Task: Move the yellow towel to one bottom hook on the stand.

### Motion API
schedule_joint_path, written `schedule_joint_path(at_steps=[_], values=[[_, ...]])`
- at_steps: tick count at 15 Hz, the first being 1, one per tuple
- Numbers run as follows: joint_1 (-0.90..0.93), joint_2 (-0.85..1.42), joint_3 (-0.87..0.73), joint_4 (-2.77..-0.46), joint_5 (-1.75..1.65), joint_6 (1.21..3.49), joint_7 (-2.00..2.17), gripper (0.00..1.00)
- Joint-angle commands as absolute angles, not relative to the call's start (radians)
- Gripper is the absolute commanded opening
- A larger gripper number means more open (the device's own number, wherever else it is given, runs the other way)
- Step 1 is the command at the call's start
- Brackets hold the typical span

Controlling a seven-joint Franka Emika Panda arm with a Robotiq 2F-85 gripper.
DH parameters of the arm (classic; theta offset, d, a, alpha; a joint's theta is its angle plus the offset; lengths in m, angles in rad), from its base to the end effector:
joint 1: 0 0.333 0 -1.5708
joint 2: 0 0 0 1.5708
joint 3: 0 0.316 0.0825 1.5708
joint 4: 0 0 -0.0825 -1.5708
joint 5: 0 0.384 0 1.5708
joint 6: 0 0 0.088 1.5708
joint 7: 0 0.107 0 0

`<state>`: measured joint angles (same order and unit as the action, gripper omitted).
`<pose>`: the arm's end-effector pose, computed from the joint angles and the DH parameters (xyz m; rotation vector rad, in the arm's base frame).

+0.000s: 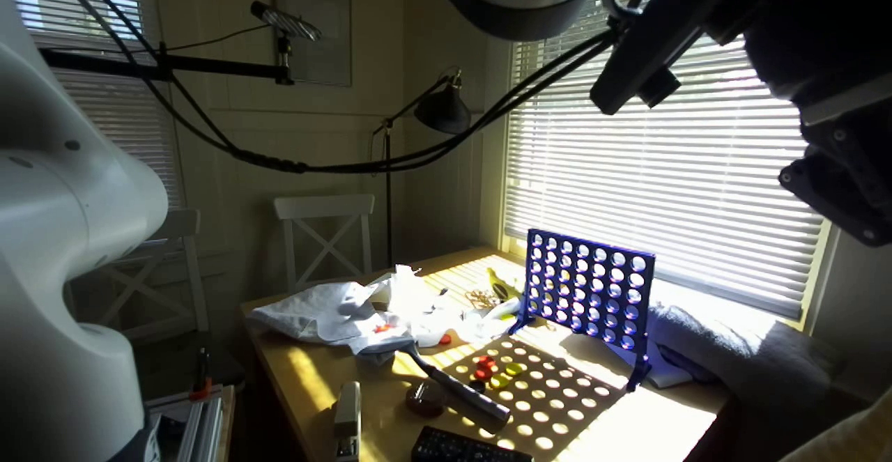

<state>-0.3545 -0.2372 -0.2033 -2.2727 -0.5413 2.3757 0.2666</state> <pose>0.4242 -0.2766 0.4882 2.6022 -0.6598 0.3762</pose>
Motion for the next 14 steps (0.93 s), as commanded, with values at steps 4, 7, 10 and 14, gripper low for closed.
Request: schedule_joint_path(at_steps=[4, 7, 10, 14], values=[[-0.35, -0.157, -0.219, -2.245, -0.527, 2.439, 0.274, 0.0], [-0.344, -0.125, -0.222, -2.24, -0.516, 2.46, 0.276, 0.0], [-0.336, -0.098, -0.223, -2.238, -0.499, 2.473, 0.274, 0.0], [-0.327, -0.066, -0.225, -2.239, -0.472, 2.491, 0.27, 0.0]])
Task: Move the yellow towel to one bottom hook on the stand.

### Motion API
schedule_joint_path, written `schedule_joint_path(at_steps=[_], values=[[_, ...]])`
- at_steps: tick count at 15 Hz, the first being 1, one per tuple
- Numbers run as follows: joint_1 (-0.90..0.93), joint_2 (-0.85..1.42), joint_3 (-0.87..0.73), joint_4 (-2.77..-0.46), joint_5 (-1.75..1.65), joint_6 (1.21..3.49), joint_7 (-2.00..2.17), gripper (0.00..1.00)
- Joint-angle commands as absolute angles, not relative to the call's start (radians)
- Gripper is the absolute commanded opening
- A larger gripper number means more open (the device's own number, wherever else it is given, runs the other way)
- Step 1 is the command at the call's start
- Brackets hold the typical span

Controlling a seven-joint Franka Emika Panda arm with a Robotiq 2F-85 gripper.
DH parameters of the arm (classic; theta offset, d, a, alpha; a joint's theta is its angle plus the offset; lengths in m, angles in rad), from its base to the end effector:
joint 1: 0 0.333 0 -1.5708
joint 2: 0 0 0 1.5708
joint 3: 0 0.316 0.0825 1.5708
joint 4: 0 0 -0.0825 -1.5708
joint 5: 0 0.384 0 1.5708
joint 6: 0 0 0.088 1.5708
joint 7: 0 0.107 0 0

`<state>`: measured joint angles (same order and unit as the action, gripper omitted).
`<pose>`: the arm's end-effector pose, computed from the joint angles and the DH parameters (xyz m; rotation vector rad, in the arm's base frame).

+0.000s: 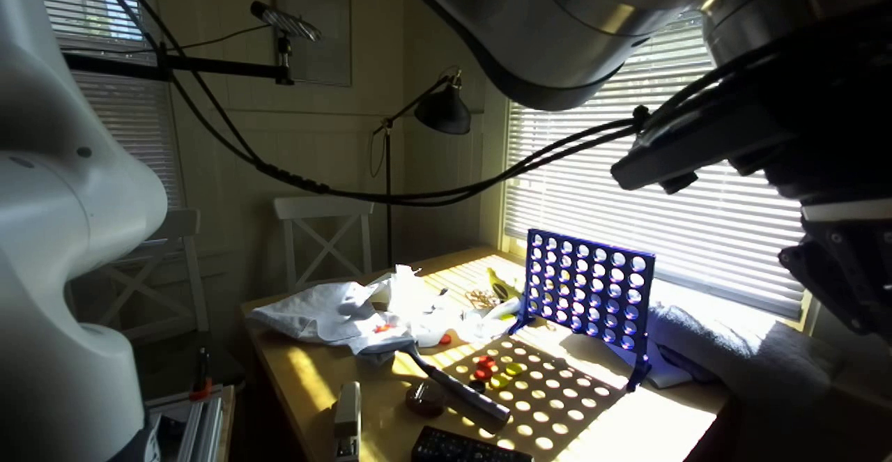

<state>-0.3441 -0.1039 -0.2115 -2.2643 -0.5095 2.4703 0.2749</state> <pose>0.4507 -0.2804 0.4344 2.6511 -0.6481 0.3486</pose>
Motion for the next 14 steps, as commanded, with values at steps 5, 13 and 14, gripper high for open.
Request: schedule_joint_path(at_steps=[5, 13, 14], values=[[-0.314, -0.032, -0.228, -2.246, -0.435, 2.496, 0.264, 0.0], [-0.308, -0.013, -0.24, -2.278, -0.402, 2.483, 0.254, 0.0], [-0.309, -0.018, -0.243, -2.287, -0.406, 2.481, 0.257, 0.0]])
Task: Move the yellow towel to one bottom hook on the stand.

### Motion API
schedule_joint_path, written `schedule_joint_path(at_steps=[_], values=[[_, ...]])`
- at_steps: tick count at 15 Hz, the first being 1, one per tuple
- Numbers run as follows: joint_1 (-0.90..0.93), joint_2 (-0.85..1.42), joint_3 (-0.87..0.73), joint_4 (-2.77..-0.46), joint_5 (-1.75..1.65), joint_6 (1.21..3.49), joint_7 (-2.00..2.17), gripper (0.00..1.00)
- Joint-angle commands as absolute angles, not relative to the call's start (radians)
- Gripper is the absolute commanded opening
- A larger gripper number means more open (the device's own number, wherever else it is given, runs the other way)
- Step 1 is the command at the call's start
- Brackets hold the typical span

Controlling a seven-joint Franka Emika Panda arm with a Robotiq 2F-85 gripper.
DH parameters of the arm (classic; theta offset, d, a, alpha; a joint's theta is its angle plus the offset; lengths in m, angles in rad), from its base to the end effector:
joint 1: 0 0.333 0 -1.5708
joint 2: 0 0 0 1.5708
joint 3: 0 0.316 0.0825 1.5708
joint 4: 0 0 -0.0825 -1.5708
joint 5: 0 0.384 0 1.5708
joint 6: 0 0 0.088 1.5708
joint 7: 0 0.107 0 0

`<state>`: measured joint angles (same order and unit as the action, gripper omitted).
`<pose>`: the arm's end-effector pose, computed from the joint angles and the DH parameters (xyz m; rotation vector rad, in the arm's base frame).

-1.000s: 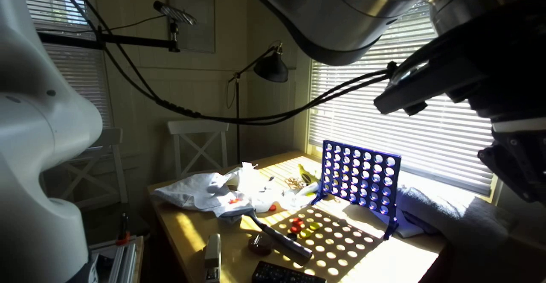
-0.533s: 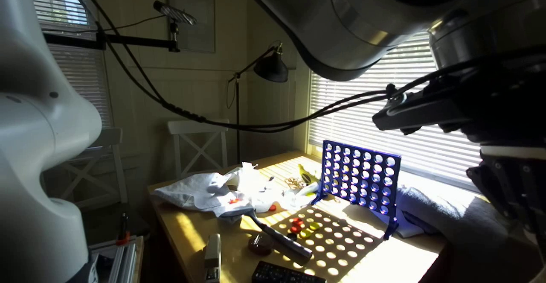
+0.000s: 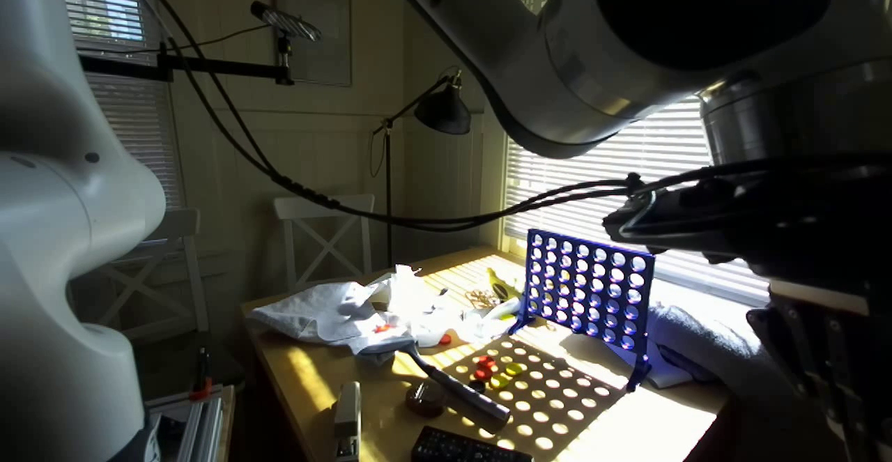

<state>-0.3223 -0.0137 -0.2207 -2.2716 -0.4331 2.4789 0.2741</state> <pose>0.4600 -0.2761 0.3848 2.7175 -0.6985 0.2480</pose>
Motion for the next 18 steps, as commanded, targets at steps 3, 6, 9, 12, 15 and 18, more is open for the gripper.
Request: schedule_joint_path(at_steps=[3, 6, 9, 12, 15, 18], values=[[-0.311, -0.031, -0.251, -2.309, -0.403, 2.477, 0.254, 0.0], [-0.313, -0.028, -0.26, -2.326, -0.397, 2.476, 0.256, 0.0], [-0.314, -0.023, -0.267, -2.336, -0.386, 2.482, 0.256, 0.0], [-0.313, -0.021, -0.27, -2.34, -0.382, 2.479, 0.258, 0.0], [-0.313, -0.022, -0.271, -2.338, -0.377, 2.477, 0.257, 0.0], [-0.312, -0.024, -0.272, -2.337, -0.377, 2.477, 0.258, 0.28]])
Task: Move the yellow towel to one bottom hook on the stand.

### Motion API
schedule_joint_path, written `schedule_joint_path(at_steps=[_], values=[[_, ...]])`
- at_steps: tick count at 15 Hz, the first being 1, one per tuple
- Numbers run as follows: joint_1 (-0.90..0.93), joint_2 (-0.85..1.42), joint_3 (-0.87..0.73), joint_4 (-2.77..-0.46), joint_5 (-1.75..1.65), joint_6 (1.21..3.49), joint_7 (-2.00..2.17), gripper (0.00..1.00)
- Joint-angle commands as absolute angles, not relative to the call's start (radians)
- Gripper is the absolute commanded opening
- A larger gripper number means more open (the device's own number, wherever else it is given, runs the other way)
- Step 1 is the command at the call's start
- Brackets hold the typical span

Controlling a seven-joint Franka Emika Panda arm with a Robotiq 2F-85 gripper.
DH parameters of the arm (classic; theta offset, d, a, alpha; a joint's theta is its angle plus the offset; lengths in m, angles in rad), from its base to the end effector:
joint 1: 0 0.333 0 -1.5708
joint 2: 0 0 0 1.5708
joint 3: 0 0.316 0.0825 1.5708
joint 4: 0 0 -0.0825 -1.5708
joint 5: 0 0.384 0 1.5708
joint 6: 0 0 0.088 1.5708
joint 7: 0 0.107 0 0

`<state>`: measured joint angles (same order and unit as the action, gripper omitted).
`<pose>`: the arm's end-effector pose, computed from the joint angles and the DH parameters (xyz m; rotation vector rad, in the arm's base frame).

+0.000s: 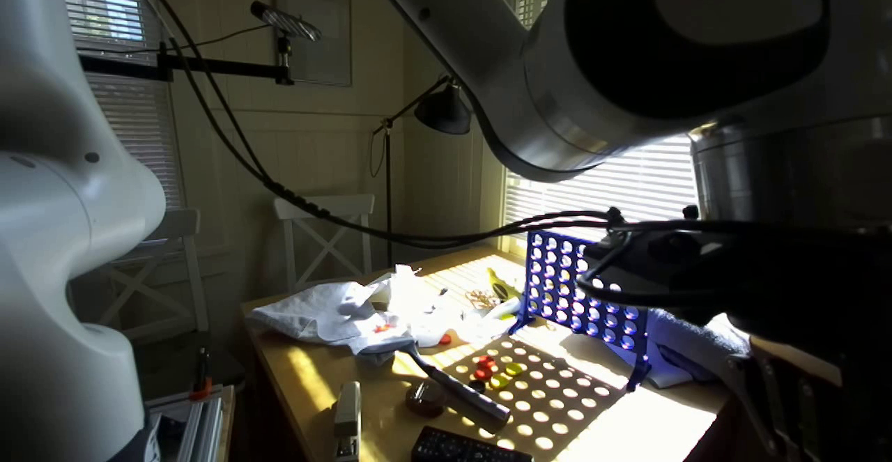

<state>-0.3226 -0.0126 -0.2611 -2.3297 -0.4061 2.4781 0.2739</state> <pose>0.4349 -0.2857 0.3579 2.7355 -0.7810 0.1643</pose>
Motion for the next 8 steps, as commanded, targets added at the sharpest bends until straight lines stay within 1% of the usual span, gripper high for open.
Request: schedule_joint_path(at_steps=[1, 6, 8], values=[[-0.312, -0.026, -0.271, -2.336, -0.376, 2.478, 0.257, 0.32], [-0.306, -0.044, -0.266, -2.331, -0.371, 2.481, 0.254, 0.68], [-0.3, -0.056, -0.263, -2.334, -0.366, 2.482, 0.256, 0.81]])
